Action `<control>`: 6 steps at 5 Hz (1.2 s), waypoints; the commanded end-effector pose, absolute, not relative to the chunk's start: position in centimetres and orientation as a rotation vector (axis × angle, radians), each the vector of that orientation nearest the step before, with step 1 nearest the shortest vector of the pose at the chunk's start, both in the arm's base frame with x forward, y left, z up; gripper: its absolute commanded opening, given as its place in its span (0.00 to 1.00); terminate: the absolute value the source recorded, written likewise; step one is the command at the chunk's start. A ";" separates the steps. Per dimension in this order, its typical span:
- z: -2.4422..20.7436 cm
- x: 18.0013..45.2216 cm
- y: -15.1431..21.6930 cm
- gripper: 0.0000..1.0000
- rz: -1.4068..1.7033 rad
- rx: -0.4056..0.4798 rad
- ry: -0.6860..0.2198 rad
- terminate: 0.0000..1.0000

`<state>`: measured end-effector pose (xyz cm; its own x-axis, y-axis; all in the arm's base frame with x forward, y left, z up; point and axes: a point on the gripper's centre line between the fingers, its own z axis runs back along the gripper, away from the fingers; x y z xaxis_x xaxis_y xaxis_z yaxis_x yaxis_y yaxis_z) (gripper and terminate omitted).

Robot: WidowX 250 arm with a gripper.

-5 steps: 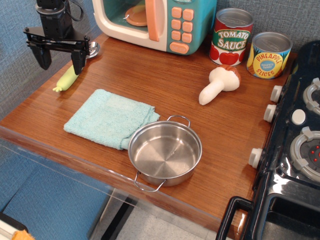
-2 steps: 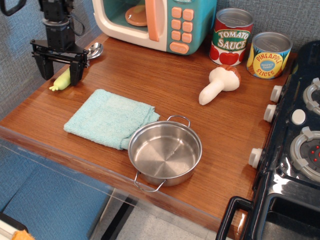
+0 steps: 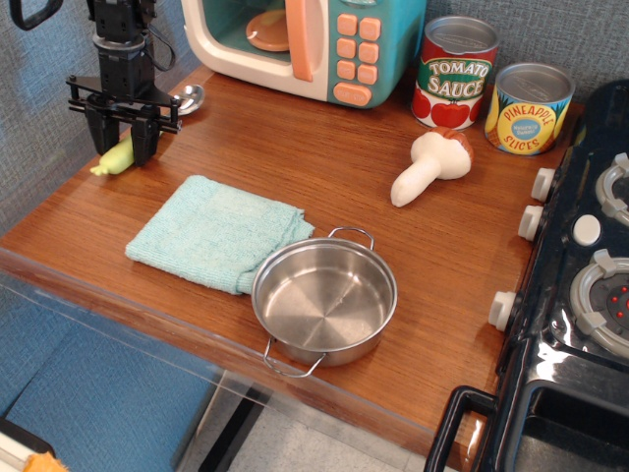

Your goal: Move the spoon and place it on the blue towel

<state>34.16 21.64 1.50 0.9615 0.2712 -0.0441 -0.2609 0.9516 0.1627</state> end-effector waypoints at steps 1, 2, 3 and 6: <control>10.2 32.9 17.7 0.00 0.266 0.248 -0.067 0.00; 11.0 32.1 14.2 0.00 0.194 0.259 -0.068 0.00; 10.6 31.1 10.5 0.00 0.124 0.224 -0.070 0.00; 9.4 27.7 7.2 0.00 0.084 0.165 -0.066 0.00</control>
<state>28.43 7.04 7.13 0.9967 0.0815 0.0024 -0.0809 0.9852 0.1513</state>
